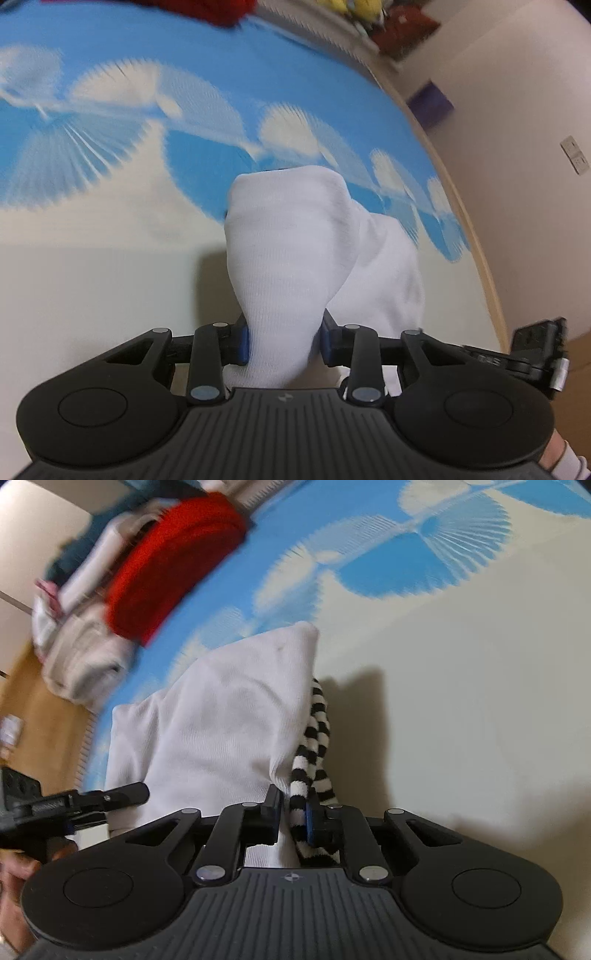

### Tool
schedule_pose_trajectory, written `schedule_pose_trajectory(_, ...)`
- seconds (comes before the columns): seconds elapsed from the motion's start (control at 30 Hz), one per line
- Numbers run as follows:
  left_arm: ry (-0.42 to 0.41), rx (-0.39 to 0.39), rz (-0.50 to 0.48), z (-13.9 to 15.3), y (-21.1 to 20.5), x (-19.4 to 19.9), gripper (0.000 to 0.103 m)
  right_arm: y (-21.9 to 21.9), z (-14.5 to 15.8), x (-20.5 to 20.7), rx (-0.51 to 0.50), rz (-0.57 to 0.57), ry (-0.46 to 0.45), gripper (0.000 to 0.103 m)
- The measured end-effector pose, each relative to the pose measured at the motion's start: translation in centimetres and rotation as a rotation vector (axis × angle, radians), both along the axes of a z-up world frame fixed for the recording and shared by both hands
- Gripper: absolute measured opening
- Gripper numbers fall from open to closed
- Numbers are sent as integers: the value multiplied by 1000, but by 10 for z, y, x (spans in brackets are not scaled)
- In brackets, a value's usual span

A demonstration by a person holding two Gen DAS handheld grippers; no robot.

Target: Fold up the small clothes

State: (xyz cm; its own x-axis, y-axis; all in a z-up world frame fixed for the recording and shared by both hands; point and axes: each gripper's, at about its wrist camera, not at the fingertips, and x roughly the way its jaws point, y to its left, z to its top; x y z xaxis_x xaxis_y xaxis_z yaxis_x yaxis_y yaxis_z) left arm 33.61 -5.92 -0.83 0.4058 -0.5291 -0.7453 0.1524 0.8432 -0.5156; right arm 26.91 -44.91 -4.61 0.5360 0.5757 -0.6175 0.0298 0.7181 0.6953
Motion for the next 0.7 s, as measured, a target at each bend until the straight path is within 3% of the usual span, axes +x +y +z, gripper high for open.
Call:
schedule_pose_trajectory(0.07, -17, 8, 45, 6, 25, 5, 40, 16, 7, 11, 14, 22, -47, 9)
schedule_pose_trajectory(0.17, -27, 28, 128, 9, 55, 10, 56, 45, 15, 30, 18, 39, -92, 7)
schedule_pose_trajectory(0.23, -41, 84, 165, 11, 67, 8, 56, 60, 14, 45, 4, 27, -99, 7)
schedule_pose_trajectory(0.37, -5, 75, 78, 7, 73, 2, 56, 78, 4, 66, -64, -13, -63, 7)
schedule_pose_trajectory(0.43, 1, 106, 5, 3, 66, -5, 56, 84, 1, 71, -106, -28, -54, 7)
schedule_pose_trajectory(0.5, 29, 188, -73, -12, 57, -12, 56, 84, -6, 71, -125, -43, -15, 7)
schedule_pose_trajectory(0.57, 61, 339, -113, -34, 47, -19, 66, 83, -11, 69, -131, -58, 7, 8)
schedule_pose_trajectory(0.6, 76, 346, -107, -39, 47, -19, 66, 82, -12, 68, -126, -59, 9, 9)
schedule_pose_trajectory(0.7, 71, 270, -63, -28, 59, -20, 65, 81, -7, 58, -119, -55, 8, 20)
